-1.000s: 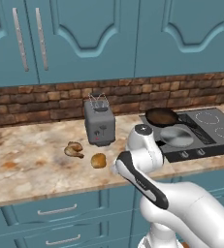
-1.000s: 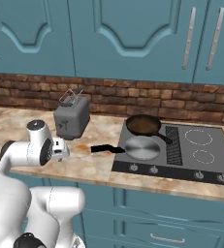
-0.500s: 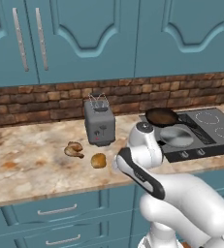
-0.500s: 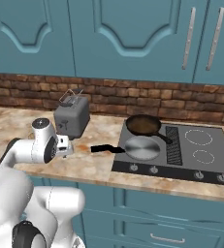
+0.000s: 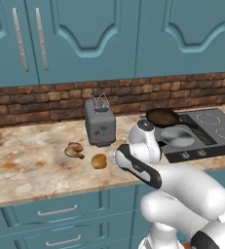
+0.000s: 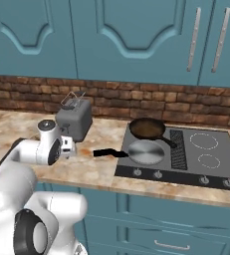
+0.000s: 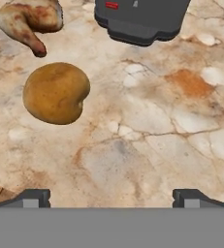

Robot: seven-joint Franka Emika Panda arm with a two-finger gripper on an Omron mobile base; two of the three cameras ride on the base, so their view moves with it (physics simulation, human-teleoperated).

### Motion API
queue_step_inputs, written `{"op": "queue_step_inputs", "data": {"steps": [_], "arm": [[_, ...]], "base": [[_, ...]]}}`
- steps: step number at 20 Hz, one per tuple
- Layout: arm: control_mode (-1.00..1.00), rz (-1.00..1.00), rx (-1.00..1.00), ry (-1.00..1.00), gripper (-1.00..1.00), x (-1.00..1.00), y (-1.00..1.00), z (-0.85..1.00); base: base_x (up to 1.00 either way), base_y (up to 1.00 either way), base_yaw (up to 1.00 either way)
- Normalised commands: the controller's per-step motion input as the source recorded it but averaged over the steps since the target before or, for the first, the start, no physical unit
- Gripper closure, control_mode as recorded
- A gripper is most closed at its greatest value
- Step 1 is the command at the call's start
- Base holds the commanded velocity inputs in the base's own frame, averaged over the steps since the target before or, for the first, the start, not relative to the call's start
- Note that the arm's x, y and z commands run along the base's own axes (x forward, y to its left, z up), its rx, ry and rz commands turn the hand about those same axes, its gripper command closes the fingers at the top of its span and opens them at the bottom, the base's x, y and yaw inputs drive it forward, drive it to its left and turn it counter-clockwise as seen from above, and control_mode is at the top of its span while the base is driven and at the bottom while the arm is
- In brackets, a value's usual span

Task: Place both pans onto different burners. Then place the potato and the chicken drumstick on different pans.

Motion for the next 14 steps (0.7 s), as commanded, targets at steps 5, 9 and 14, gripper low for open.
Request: {"op": "queue_step_inputs", "data": {"steps": [5,9,14], "arm": [[-1.00,0.00,0.09,-0.01,-1.00,0.16,0.31,0.00],[-1.00,0.00,0.02,-0.01,-1.00,0.05,0.48,0.00],[-1.00,0.00,0.00,-0.02,-1.00,0.00,0.48,0.00]], "base": [[0.00,0.00,0.00],[0.00,0.00,0.00],[0.00,0.00,0.00]]}}
